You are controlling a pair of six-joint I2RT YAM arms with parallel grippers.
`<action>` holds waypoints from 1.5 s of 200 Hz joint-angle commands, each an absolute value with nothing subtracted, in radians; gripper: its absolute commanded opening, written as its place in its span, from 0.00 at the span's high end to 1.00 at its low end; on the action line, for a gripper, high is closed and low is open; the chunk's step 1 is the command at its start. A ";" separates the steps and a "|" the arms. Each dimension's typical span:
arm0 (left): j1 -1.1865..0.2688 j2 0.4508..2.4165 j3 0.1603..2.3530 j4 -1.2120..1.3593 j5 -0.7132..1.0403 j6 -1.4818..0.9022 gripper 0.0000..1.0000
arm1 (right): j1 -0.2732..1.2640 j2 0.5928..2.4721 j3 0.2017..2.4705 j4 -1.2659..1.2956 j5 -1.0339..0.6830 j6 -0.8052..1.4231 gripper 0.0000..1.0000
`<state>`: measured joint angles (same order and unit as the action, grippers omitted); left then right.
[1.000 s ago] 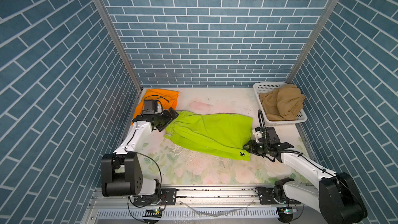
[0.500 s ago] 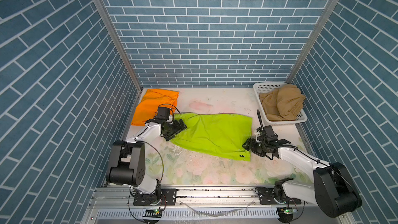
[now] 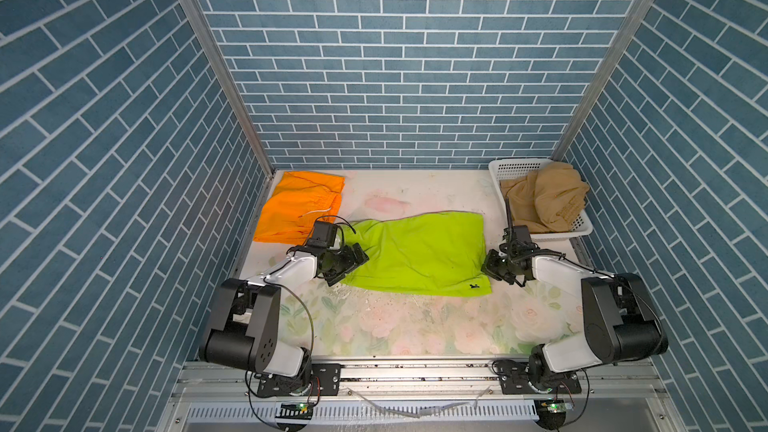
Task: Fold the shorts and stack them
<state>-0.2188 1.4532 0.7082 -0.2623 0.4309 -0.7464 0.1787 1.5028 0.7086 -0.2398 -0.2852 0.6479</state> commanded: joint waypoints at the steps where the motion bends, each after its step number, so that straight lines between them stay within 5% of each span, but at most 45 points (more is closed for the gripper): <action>1: -0.233 1.418 0.693 -0.314 0.453 -0.819 0.00 | 0.164 1.513 0.784 -0.344 -0.260 0.551 1.00; 56: -0.201 1.350 0.991 -0.491 0.422 -0.754 0.00 | 0.180 1.265 0.771 -0.461 -0.238 0.507 0.46; 89: -0.206 1.492 1.041 -0.402 0.461 -0.781 0.00 | 0.232 1.168 0.686 -0.491 -0.223 0.542 0.37; 109: -0.206 1.553 1.047 -0.363 0.430 -0.773 0.00 | 0.260 1.164 0.630 -0.468 -0.219 0.563 0.38; 150: -0.200 1.636 1.068 -0.345 0.403 -0.751 0.00 | 0.278 1.228 0.614 -0.428 -0.178 0.559 0.57; 184: -0.157 1.644 1.039 -0.354 0.384 -0.724 0.00 | 0.277 1.281 0.645 -0.435 -0.149 0.537 1.00; 300: -0.052 1.625 0.859 -0.300 0.400 -0.693 0.01 | 0.264 1.103 0.502 -0.514 -0.139 0.594 1.00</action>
<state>-0.0669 1.6196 0.8917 -0.2226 0.4355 -0.7338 0.2676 1.1122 0.5274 -0.4854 -0.1474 0.5560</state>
